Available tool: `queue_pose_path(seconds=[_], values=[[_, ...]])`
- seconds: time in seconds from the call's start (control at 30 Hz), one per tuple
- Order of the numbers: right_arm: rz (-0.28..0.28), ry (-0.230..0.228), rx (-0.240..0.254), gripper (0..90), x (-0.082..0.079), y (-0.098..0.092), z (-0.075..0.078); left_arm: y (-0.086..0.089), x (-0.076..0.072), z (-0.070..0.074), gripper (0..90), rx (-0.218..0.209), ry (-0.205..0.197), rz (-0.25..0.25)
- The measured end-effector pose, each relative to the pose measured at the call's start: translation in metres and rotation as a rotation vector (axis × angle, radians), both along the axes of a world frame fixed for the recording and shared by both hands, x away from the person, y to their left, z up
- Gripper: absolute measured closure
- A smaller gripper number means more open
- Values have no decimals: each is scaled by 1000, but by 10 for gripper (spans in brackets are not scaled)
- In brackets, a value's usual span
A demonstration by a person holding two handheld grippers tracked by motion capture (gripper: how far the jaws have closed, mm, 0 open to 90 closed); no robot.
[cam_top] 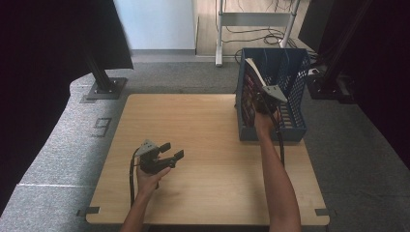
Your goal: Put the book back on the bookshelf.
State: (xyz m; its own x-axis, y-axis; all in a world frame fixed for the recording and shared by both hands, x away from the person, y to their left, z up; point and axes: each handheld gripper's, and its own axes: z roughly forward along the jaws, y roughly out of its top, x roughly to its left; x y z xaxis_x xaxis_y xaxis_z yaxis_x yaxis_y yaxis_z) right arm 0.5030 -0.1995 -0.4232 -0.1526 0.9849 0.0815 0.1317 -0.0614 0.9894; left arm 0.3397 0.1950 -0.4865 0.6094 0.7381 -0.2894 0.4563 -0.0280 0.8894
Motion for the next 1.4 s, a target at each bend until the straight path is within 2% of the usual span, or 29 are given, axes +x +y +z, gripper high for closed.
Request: queue_pose_path(seconds=[0.33, 0.43, 0.6, 0.77, 1.2, 1.4], values=[[29, 8, 6, 763, -2, -3, 2, -2, -1, 0, 247, 4, -1, -3], [38, 22, -3, 753, 0, -2, 3, -2, -1, 0, 247, 4, -1, -4], [43, 41, -27, 764, 3, -2, 7, -2, 0, 0, 247, 1, 0, -5], [27, 55, -53, 813, 3, -1, 9, -2, 0, 0, 247, 1, 1, -5], [0, 26, -35, 816, 9, -9, 8, -1, 1, -2, 248, 1, 5, 0], [-19, 17, -43, 817, 17, -11, 15, 2, 2, -1, 248, -3, 4, 8]])
